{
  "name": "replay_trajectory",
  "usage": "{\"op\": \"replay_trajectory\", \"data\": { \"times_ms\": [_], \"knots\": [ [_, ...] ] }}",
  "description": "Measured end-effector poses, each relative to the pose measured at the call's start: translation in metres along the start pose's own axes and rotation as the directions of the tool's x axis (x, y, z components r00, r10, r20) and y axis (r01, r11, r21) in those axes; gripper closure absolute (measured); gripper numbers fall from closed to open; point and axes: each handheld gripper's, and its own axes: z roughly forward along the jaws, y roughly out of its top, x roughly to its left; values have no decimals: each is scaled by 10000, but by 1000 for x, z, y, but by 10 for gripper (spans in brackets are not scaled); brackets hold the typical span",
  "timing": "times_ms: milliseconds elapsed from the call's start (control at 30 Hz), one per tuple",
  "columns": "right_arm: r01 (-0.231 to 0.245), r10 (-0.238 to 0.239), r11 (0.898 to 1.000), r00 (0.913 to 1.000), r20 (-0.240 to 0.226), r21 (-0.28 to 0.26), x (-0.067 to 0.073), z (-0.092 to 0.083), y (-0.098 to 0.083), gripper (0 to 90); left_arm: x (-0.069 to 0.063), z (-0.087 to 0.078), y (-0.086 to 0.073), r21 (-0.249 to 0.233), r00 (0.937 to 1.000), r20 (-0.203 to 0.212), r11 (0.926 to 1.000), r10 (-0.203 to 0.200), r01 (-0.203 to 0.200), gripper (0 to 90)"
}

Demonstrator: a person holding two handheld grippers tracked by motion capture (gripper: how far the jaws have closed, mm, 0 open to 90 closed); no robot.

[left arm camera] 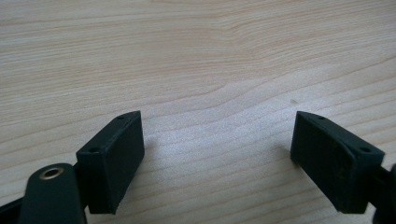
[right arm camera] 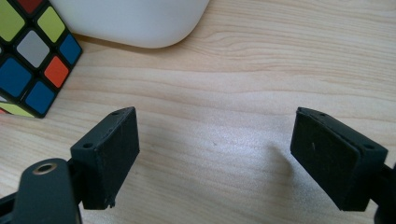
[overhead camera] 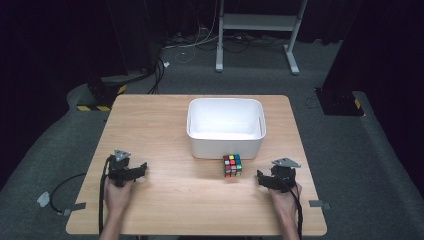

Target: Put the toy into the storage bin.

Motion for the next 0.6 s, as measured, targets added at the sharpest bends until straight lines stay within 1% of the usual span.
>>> {"op": "replay_trajectory", "data": {
  "times_ms": [67,400,600],
  "knots": [
    [14,-14,10000,10000,37,-3,1,0,-1,159,0,0,0,-7,10000,-1,10000,-7,7,176],
    [137,-138,9999,9998,-173,-45,4,-3,-5,157,0,0,0,-8,10000,-6,10000,-27,27,176],
    [228,-233,9996,9993,-284,-186,10,-6,-6,156,0,0,0,-2,10000,2,10000,-4,4,176]
  ]
}}
